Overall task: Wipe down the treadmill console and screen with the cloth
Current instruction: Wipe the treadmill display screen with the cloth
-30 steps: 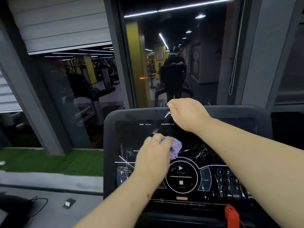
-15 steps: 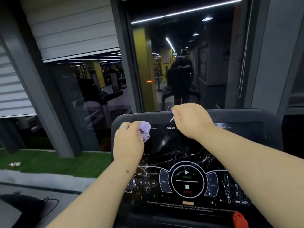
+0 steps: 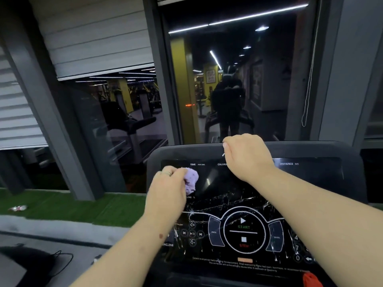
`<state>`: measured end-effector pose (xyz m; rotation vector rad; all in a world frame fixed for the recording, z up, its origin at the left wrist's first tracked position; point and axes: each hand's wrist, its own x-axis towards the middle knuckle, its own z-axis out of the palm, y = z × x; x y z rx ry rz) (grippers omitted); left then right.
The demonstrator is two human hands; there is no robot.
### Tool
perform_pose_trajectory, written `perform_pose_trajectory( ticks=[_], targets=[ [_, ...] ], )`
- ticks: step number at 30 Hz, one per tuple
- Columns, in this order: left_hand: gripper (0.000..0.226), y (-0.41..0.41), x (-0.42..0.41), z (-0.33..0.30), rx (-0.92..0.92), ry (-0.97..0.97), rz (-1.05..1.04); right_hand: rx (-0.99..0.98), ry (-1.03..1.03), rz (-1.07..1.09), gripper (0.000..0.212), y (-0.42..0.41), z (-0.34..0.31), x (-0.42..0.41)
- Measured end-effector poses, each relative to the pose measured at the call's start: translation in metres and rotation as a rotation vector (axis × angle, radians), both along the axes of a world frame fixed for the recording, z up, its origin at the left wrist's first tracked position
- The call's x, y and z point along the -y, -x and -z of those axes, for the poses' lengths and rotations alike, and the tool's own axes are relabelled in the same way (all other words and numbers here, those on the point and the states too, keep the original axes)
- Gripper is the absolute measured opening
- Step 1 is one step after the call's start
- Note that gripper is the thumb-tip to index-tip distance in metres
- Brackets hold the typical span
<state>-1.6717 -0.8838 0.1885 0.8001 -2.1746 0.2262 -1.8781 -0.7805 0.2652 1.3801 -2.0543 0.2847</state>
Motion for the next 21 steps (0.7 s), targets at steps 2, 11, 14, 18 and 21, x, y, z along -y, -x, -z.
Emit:
perform_pose_trajectory(
  ticks=[2,11,14,18,21],
  targets=[
    [0.033,-0.011,0.028,-0.017,-0.007,-0.054,-0.115,0.003,0.007,0.004,0.03,0.001,0.0,0.001],
    [0.03,-0.025,0.003,0.005,0.083,-0.087,0.13,0.006,0.011,0.034,0.028,0.0,0.002,0.005],
    [0.034,-0.025,0.019,-0.014,-0.048,-0.013,0.006,-0.004,0.02,0.041,0.028,0.001,0.002,0.005],
    [0.033,-0.026,0.011,0.017,-0.062,-0.105,-0.005,-0.014,0.029,0.047,0.026,0.0,0.002,0.005],
    [0.031,-0.034,0.006,0.02,0.062,-0.029,0.115,-0.037,0.047,0.075,0.028,-0.003,0.004,0.007]
  ],
)
